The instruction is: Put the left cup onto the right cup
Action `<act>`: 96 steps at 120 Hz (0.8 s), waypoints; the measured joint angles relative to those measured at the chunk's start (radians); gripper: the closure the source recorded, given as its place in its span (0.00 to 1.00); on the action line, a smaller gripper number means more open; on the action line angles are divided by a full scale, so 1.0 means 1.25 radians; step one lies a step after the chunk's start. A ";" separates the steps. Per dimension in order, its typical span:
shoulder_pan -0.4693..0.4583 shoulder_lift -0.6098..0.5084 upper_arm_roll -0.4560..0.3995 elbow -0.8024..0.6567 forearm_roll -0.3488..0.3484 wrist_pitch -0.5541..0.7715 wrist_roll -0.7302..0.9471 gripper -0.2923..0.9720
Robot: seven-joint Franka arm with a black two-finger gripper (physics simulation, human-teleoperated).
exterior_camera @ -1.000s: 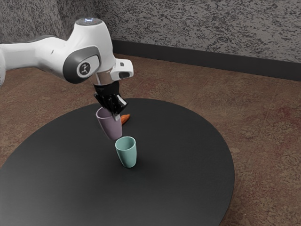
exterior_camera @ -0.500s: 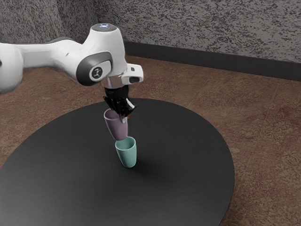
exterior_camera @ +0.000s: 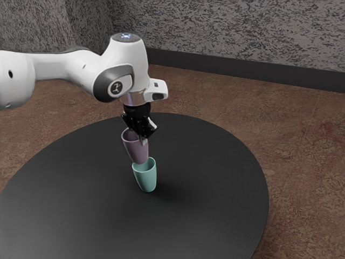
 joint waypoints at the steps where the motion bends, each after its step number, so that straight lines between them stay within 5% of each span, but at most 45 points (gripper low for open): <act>1: -0.001 0.001 0.000 0.000 0.000 0.000 0.000 0.85; 71: -0.015 0.053 0.004 0.002 0.000 0.023 -0.020 0.85; 96: -0.022 0.050 0.003 0.006 -0.005 0.007 -0.040 0.71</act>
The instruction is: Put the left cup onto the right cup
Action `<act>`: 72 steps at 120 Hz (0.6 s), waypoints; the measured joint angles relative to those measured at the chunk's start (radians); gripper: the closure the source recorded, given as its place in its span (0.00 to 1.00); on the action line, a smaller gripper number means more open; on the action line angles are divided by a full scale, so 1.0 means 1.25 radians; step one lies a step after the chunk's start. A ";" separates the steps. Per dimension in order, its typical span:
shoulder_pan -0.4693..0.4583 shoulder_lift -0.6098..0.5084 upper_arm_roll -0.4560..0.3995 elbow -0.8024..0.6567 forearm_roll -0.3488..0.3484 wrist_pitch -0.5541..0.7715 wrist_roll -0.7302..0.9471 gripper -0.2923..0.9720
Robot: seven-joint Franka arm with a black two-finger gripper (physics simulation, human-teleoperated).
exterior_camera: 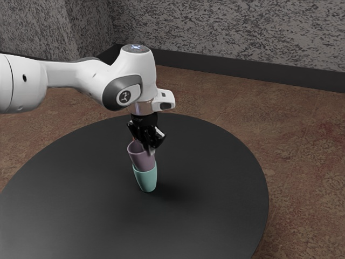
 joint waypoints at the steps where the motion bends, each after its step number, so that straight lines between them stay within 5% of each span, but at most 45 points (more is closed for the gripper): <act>1: 0.000 0.000 0.000 0.000 0.000 -0.001 -0.001 0.71; 56: -0.037 -0.091 -0.003 0.016 -0.013 -0.073 -0.037 0.49; 72: -0.140 -0.118 0.082 0.050 -0.014 -0.126 -0.040 0.37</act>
